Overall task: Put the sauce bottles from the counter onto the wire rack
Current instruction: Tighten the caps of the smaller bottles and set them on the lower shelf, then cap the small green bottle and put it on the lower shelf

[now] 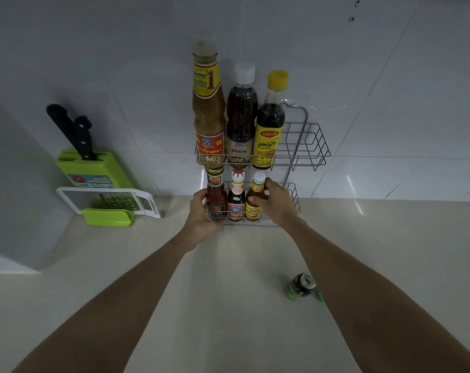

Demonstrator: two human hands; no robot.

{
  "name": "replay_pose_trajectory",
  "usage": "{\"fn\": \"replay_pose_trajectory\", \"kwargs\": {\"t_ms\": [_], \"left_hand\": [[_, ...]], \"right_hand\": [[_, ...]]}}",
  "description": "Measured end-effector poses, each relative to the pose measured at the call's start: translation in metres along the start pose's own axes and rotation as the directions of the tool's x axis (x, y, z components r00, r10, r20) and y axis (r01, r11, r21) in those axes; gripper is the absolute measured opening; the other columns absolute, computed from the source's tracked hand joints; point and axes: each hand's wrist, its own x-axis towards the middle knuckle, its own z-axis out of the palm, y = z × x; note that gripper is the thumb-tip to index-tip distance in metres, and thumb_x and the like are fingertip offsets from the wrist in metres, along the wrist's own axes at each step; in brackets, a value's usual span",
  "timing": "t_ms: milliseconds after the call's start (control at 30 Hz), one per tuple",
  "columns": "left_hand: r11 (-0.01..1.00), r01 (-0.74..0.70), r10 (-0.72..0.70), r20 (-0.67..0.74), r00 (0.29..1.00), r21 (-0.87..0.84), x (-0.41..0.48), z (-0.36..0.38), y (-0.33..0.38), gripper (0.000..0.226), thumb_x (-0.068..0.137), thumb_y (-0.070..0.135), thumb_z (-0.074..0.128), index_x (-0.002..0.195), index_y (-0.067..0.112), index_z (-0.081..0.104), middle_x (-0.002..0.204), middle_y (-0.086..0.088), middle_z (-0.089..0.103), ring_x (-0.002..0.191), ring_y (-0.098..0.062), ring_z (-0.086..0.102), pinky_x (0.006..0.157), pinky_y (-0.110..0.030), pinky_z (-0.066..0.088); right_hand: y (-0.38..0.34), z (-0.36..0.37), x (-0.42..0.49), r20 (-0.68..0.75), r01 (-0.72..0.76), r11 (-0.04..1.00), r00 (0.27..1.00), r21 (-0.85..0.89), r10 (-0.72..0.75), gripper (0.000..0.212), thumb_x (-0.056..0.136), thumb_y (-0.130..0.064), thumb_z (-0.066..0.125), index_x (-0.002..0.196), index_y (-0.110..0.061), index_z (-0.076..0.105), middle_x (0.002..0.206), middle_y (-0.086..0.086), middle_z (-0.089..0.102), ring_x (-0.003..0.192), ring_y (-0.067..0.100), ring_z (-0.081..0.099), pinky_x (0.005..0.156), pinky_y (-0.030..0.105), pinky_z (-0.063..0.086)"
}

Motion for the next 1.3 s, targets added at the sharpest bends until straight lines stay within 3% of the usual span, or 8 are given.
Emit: {"fn": "replay_pose_trajectory", "kwargs": {"t_ms": [167, 400, 500, 567, 800, 967, 1133, 1300], "left_hand": [[1.000, 0.009, -0.010, 0.038, 0.999, 0.020, -0.005, 0.001, 0.006, 0.100, 0.068, -0.019, 0.068, 0.147, 0.014, 0.016, 0.134, 0.000, 0.037, 0.121, -0.011, 0.039, 0.098, -0.040, 0.048], [0.988, -0.099, 0.104, -0.037, 0.994, 0.119, -0.036, 0.011, 0.016, 0.090, 0.072, -0.013, 0.068, 0.146, 0.013, 0.022, 0.118, 0.012, 0.045, 0.101, -0.002, 0.047, 0.070, 0.006, 0.038], [0.967, -0.109, 0.122, -0.039, 0.992, 0.228, -0.057, 0.032, 0.008, 0.085, 0.075, -0.005, 0.067, 0.146, 0.017, 0.026, 0.131, 0.011, 0.040, 0.117, -0.005, 0.038, 0.094, -0.013, 0.032], [0.947, -0.096, 0.080, 0.063, 0.995, 0.306, -0.071, 0.051, -0.003, 0.082, 0.076, -0.002, 0.068, 0.146, 0.018, 0.029, 0.142, 0.005, 0.038, 0.128, -0.012, 0.038, 0.098, -0.020, 0.031], [0.921, -0.149, -0.022, 0.429, 0.903, 0.360, -0.103, 0.131, -0.028, 0.085, 0.079, 0.010, 0.073, 0.149, 0.022, 0.026, 0.156, 0.004, 0.027, 0.143, -0.016, 0.026, 0.101, -0.017, 0.026], [0.899, -0.202, -0.003, 0.466, 0.885, 0.389, -0.105, 0.163, -0.030, 0.078, 0.075, 0.006, 0.075, 0.143, 0.013, 0.036, 0.144, -0.005, 0.044, 0.133, -0.021, 0.041, 0.096, -0.015, 0.030], [0.917, -0.202, 0.058, 0.387, 0.920, 0.343, -0.106, 0.173, -0.032, 0.040, 0.080, 0.013, 0.073, 0.116, 0.012, 0.055, 0.115, -0.006, 0.064, 0.108, -0.022, 0.058, 0.086, -0.026, 0.043], [0.926, -0.197, 0.098, 0.298, 0.950, 0.323, -0.110, 0.168, -0.031, 0.037, 0.077, 0.015, 0.072, 0.112, 0.013, 0.060, 0.109, -0.008, 0.061, 0.101, -0.022, 0.058, 0.084, -0.030, 0.044]], "right_hand": [[-0.005, -0.001, -0.007, 0.064, -0.031, 0.999, 0.997, -0.022, 0.033, 0.047, 0.083, -0.027, 0.072, 0.119, -0.009, 0.049, 0.116, 0.013, 0.063, 0.107, 0.031, 0.058, 0.089, 0.042, 0.050], [-0.005, -0.038, -0.044, 0.034, -0.056, 0.990, 0.998, 0.128, 0.052, 0.052, 0.091, -0.016, 0.062, 0.139, -0.009, 0.041, 0.140, 0.012, 0.052, 0.125, 0.030, 0.052, 0.099, 0.033, 0.044], [0.018, -0.067, -0.082, -0.171, -0.023, 0.985, 0.984, 0.172, 0.053, 0.031, 0.088, 0.002, 0.054, 0.113, -0.013, 0.064, 0.114, 0.005, 0.069, 0.100, 0.020, 0.067, 0.084, 0.012, 0.048], [0.043, -0.078, -0.113, -0.199, -0.057, 0.991, 0.977, 0.118, 0.080, 0.032, 0.086, 0.008, 0.050, 0.103, -0.013, 0.068, 0.105, 0.005, 0.072, 0.092, 0.018, 0.069, 0.083, 0.019, 0.051], [0.133, -0.070, -0.195, 0.169, -0.196, 0.923, 0.950, -0.332, 0.262, 0.054, 0.078, -0.011, 0.067, 0.130, -0.018, 0.055, 0.133, 0.009, 0.054, 0.122, 0.033, 0.046, 0.100, 0.036, 0.042], [0.159, -0.053, -0.211, 0.075, -0.209, 0.904, 0.964, -0.373, 0.254, 0.041, 0.082, -0.026, 0.068, 0.122, -0.017, 0.061, 0.121, 0.009, 0.059, 0.113, 0.034, 0.051, 0.094, 0.035, 0.040], [0.155, -0.058, -0.210, -0.047, -0.236, 0.966, 0.972, -0.104, 0.232, 0.022, 0.074, -0.013, 0.072, 0.094, -0.013, 0.061, 0.089, 0.008, 0.070, 0.083, 0.030, 0.063, 0.070, 0.034, 0.048], [0.120, -0.088, -0.197, -0.086, -0.099, 0.995, 0.991, 0.001, 0.098, 0.029, 0.067, -0.007, 0.074, 0.086, -0.017, 0.056, 0.079, 0.003, 0.068, 0.067, 0.018, 0.065, 0.058, 0.016, 0.047]]}}
